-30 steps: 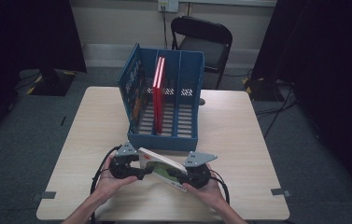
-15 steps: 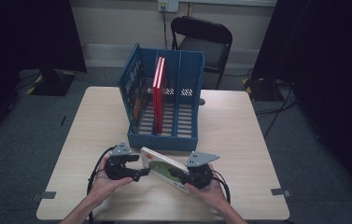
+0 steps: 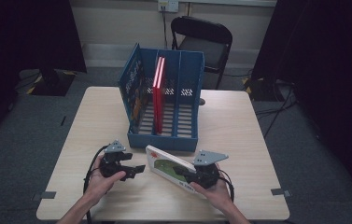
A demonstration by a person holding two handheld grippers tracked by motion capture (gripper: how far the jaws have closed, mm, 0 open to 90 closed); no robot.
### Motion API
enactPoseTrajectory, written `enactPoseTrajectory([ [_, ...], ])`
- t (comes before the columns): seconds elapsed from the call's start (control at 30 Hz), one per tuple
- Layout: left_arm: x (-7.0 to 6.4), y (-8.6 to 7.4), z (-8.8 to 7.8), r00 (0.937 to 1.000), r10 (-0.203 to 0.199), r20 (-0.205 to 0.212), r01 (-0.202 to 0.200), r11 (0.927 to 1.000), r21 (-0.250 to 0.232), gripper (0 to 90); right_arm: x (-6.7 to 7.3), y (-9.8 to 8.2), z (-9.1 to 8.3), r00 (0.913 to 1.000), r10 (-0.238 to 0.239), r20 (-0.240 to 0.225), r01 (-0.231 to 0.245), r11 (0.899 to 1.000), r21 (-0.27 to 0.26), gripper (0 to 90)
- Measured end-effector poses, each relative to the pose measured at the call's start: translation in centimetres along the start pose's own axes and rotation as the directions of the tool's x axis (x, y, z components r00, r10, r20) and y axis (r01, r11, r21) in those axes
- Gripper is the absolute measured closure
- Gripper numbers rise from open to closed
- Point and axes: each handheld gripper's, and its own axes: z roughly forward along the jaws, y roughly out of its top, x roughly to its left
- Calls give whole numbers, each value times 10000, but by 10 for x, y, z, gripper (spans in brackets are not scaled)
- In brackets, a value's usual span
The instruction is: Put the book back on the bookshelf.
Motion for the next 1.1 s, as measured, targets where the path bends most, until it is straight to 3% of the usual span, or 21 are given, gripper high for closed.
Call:
enactPoseTrajectory([
  [0.4,4,-1,-2,9998,-140,-168,140,9999,-2,207,-2,5,-13,10000,65,20,-64,9998,-203,766],
  [0.6,2,-2,-2,9996,153,-232,-151,9999,79,197,-2,10,-20,9998,176,46,-174,9988,-462,766],
  [0.77,1,-2,-3,9990,162,-407,-155,9997,161,170,-4,15,-26,9995,232,218,-219,9981,-572,766],
  [1.1,0,-2,-6,9990,264,-357,-264,9997,16,167,-8,27,-39,9983,373,458,-326,9946,-988,766],
])
